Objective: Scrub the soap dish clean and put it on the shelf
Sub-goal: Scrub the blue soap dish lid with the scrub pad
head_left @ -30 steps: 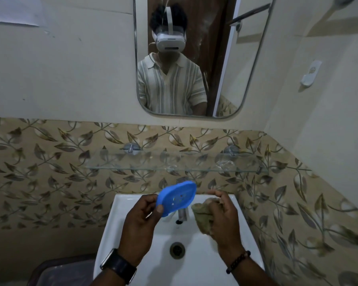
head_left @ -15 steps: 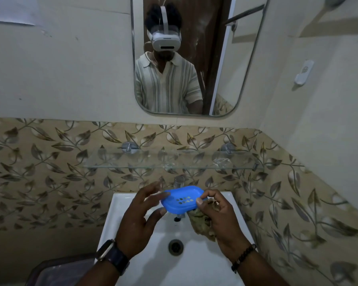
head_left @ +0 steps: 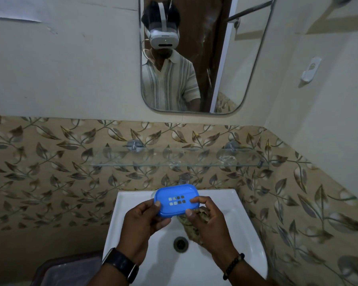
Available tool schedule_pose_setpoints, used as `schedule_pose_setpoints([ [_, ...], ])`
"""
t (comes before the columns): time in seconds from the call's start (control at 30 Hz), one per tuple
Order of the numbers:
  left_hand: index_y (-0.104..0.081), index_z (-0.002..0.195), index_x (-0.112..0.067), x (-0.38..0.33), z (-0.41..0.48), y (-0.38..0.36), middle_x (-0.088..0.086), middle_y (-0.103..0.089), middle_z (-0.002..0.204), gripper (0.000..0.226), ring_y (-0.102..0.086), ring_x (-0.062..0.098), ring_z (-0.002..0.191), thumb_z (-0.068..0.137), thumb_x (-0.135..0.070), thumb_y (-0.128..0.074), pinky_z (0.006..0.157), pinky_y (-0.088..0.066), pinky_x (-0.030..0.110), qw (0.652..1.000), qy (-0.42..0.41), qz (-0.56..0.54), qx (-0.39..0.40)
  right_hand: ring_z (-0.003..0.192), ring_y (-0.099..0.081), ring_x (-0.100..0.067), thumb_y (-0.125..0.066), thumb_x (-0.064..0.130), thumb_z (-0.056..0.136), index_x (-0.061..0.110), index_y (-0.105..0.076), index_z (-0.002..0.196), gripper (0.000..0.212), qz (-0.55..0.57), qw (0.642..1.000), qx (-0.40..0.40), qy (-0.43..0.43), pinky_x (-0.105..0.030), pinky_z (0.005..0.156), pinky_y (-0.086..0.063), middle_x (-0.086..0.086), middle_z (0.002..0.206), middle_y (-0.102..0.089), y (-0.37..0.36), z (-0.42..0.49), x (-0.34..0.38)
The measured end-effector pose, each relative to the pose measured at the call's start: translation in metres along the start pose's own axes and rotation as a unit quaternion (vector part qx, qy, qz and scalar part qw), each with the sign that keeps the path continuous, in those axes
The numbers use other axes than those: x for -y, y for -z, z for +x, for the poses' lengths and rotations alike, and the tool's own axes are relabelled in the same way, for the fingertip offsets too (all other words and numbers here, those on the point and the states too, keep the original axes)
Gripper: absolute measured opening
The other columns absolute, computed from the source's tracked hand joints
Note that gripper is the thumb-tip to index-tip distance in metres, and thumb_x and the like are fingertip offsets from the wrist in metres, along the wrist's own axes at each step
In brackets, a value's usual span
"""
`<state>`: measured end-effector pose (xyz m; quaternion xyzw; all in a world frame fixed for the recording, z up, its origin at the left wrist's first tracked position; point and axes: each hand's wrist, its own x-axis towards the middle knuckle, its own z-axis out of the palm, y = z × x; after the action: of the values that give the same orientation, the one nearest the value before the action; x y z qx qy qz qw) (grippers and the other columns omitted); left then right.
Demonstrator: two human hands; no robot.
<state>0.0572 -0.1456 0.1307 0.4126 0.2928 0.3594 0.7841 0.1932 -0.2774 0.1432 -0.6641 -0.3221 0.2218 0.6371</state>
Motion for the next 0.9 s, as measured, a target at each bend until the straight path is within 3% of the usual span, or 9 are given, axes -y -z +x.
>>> schedule_pose_setpoints([
  [0.13,-0.079,0.1,-0.004,0.0,0.007,0.013,0.022,-0.076,0.091,0.015,-0.076,0.025,0.076,0.093,-0.013,-0.068,0.07,-0.064,0.034,1.0,-0.009,-0.006,-0.019,0.093,-0.072,-0.017,-0.08,0.037,0.084,0.049,-0.055,0.128,0.053,0.0,1.0,-0.004,-0.022,-0.03,0.083,-0.06,-0.009,0.096,-0.074,-0.007,0.002,-0.005],
  [0.2,-0.077,0.104,-0.003,0.0,0.011,0.024,0.019,-0.078,0.091,0.017,-0.075,0.022,0.076,0.094,-0.012,-0.067,0.069,-0.064,0.032,0.999,-0.018,-0.018,-0.037,0.093,-0.073,-0.015,-0.081,0.038,0.083,0.049,-0.053,0.13,0.056,-0.01,0.999,-0.017,-0.034,-0.028,0.082,-0.059,-0.005,0.093,-0.076,-0.01,0.002,-0.011],
  [0.3,-0.074,0.109,-0.001,-0.001,0.015,0.042,0.016,-0.079,0.089,0.019,-0.077,0.022,0.077,0.095,-0.012,-0.067,0.067,-0.064,0.03,0.999,-0.011,-0.018,-0.037,0.088,-0.076,-0.021,-0.083,0.038,0.078,0.025,-0.074,0.106,0.032,0.023,0.994,-0.052,-0.09,-0.026,0.069,-0.058,-0.006,0.091,-0.079,-0.011,0.004,-0.02],
  [0.37,-0.073,0.11,0.0,0.0,0.017,0.051,0.011,-0.079,0.081,0.021,-0.077,0.023,0.076,0.095,-0.012,-0.066,0.066,-0.063,0.03,1.0,0.001,0.0,-0.027,0.081,-0.075,-0.029,-0.079,0.038,0.078,0.007,-0.078,0.095,0.035,0.078,0.982,-0.042,-0.167,-0.035,0.068,-0.057,-0.016,0.091,-0.079,-0.01,0.005,-0.031],
  [0.5,-0.073,0.112,-0.004,0.002,0.014,0.055,0.015,-0.08,0.092,0.021,-0.077,0.022,0.076,0.095,-0.012,-0.066,0.067,-0.064,0.032,1.0,0.016,0.01,-0.002,0.078,-0.07,-0.036,-0.079,0.014,0.077,-0.007,-0.073,0.104,0.035,0.157,0.957,-0.015,-0.242,-0.039,0.065,-0.056,-0.03,0.096,-0.074,-0.001,0.007,-0.051],
  [0.63,-0.074,0.114,-0.006,0.004,0.015,0.051,0.021,-0.079,0.102,0.022,-0.076,0.027,0.08,0.095,-0.014,-0.066,0.069,-0.064,0.034,0.999,0.04,0.028,0.016,0.082,-0.073,-0.04,-0.07,-0.01,0.084,-0.008,-0.072,0.103,0.019,0.102,0.962,-0.058,-0.245,-0.043,0.075,-0.06,-0.029,0.097,-0.075,0.021,0.027,-0.068],
  [0.77,-0.078,0.108,-0.009,0.005,0.019,0.041,0.02,-0.077,0.094,0.019,-0.07,0.025,0.076,0.095,-0.016,-0.067,0.069,-0.063,0.034,0.998,0.049,0.039,0.029,0.074,-0.073,-0.035,-0.067,-0.011,0.086,-0.003,-0.073,0.095,0.014,0.027,0.965,-0.121,-0.231,-0.037,0.062,-0.06,-0.027,0.094,-0.075,0.051,0.065,-0.084],
  [0.9,-0.08,0.107,-0.014,0.009,0.023,0.029,0.015,-0.077,0.085,0.018,-0.07,0.023,0.073,0.095,-0.017,-0.067,0.068,-0.062,0.033,0.996,0.059,0.048,0.041,0.08,-0.071,-0.035,-0.067,-0.007,0.088,-0.001,-0.073,0.092,0.009,-0.087,0.959,-0.154,-0.223,-0.051,0.078,-0.061,-0.026,0.098,-0.074,0.085,0.114,-0.101],
])
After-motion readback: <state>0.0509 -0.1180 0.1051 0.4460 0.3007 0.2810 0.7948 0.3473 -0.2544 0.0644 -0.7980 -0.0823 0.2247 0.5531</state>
